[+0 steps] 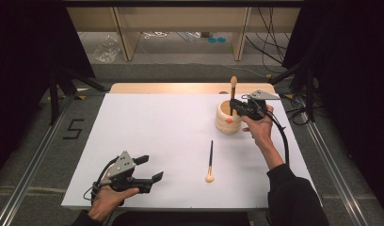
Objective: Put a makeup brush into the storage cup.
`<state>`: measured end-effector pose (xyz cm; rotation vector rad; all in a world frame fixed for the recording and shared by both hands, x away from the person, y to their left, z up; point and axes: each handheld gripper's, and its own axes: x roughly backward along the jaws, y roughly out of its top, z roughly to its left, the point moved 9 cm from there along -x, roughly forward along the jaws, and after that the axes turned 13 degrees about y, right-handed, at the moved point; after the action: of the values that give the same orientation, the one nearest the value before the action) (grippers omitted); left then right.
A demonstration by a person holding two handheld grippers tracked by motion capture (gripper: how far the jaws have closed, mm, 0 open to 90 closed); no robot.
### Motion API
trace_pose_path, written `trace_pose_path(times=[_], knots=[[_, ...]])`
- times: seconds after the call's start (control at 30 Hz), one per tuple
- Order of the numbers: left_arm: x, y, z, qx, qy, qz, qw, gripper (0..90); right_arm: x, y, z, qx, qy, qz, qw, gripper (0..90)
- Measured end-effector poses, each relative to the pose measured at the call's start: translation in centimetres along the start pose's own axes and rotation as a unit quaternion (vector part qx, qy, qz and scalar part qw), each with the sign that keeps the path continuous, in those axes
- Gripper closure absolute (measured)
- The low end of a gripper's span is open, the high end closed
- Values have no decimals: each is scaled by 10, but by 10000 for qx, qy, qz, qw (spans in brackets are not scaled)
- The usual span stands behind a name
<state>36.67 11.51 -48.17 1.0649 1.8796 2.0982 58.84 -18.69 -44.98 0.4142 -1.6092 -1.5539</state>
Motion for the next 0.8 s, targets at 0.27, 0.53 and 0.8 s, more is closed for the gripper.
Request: trace_pose_path(times=[0.27,0.53,0.8], knots=[[0,0,0,27,-45,-19,10000,195,-2,-5,0,-9,-35,125,9999,777],[1,0,2,14,12,2,10000,195,6,2,-1,-4,-330,115,9994,475],[0,0,3,34,28,8,10000,195,18,8,9,103,-524,233,9983,336]])
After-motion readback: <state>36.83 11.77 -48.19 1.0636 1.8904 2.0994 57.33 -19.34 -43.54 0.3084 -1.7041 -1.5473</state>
